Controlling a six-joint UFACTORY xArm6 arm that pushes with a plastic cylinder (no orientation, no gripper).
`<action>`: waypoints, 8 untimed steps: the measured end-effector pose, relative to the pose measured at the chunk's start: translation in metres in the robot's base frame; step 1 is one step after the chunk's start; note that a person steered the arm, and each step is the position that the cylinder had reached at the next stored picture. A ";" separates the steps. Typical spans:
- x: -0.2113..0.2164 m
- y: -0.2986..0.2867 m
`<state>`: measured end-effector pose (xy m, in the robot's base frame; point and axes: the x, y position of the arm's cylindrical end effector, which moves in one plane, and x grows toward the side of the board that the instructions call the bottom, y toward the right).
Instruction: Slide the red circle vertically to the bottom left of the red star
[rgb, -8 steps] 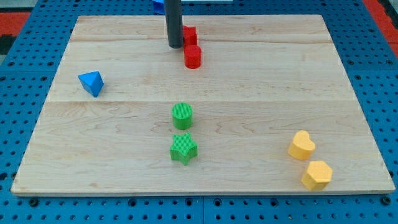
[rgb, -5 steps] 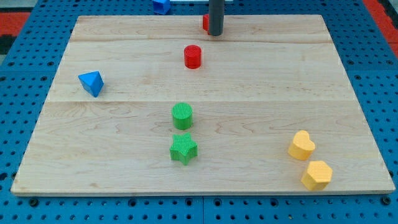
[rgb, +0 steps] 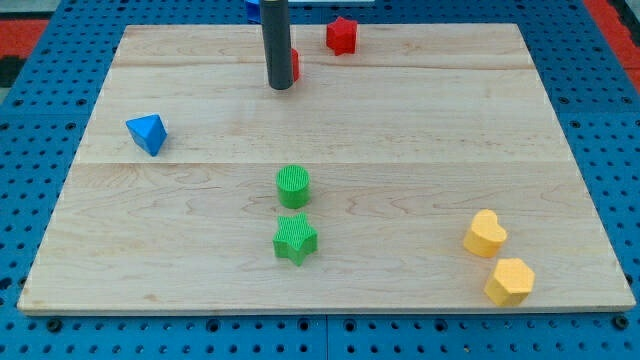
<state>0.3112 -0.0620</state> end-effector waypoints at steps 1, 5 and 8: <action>-0.011 -0.014; -0.037 -0.014; 0.077 0.033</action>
